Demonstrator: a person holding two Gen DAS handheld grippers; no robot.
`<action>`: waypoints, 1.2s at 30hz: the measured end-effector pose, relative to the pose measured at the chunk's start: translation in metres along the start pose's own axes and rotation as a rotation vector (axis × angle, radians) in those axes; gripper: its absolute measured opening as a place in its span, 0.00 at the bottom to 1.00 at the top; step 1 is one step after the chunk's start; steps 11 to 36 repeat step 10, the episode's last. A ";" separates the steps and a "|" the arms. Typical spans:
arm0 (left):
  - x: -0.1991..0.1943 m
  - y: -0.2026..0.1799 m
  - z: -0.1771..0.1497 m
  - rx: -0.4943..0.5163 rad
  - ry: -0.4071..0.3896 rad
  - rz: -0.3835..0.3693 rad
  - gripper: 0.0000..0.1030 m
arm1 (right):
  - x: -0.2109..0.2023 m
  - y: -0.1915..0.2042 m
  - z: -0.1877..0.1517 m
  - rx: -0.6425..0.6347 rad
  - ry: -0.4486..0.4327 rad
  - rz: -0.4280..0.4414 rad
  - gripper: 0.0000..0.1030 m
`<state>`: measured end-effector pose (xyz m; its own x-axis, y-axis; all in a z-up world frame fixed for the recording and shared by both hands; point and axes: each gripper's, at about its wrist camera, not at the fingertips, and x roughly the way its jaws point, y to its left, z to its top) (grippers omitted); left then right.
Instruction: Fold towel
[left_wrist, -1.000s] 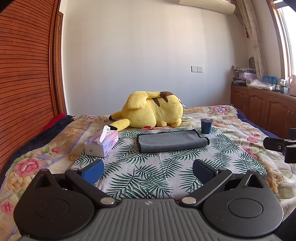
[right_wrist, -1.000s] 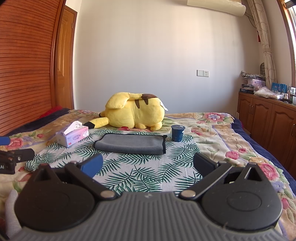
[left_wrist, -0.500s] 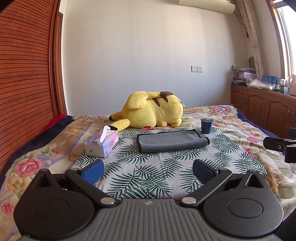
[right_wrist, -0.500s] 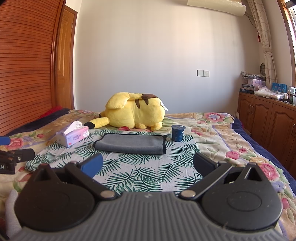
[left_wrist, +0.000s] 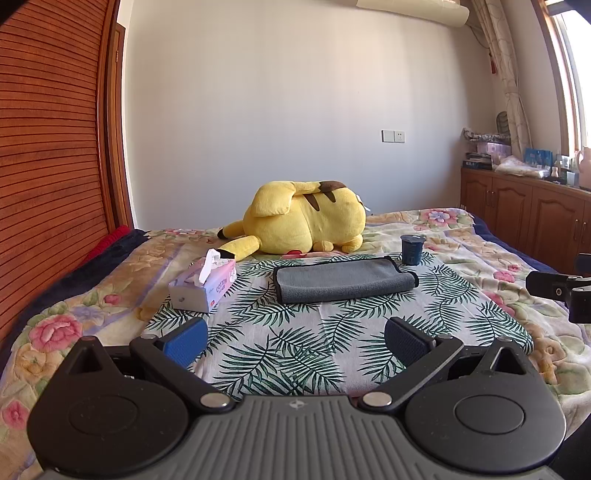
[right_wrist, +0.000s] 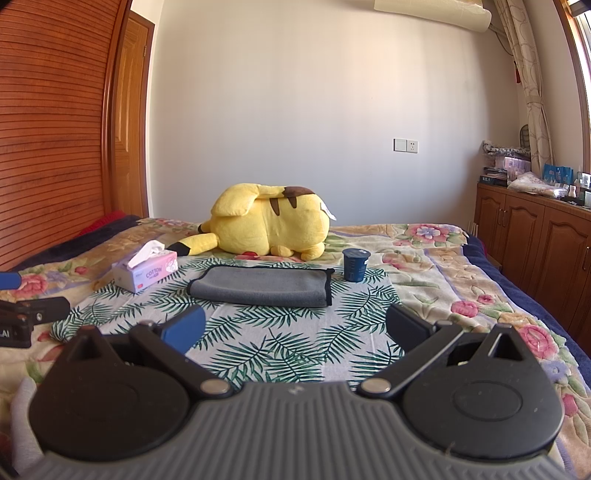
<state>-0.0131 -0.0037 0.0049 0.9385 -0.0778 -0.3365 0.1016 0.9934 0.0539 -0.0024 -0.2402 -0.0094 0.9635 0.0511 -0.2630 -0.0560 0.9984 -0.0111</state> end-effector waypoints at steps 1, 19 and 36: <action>0.000 0.000 0.000 0.000 0.000 0.000 0.84 | 0.000 0.000 0.000 0.000 0.000 0.000 1.00; 0.000 0.002 -0.001 0.004 0.001 -0.003 0.84 | 0.000 0.000 0.000 0.000 0.000 0.000 1.00; 0.000 0.002 -0.001 0.004 0.001 -0.003 0.84 | 0.000 0.000 0.000 0.000 0.000 0.000 1.00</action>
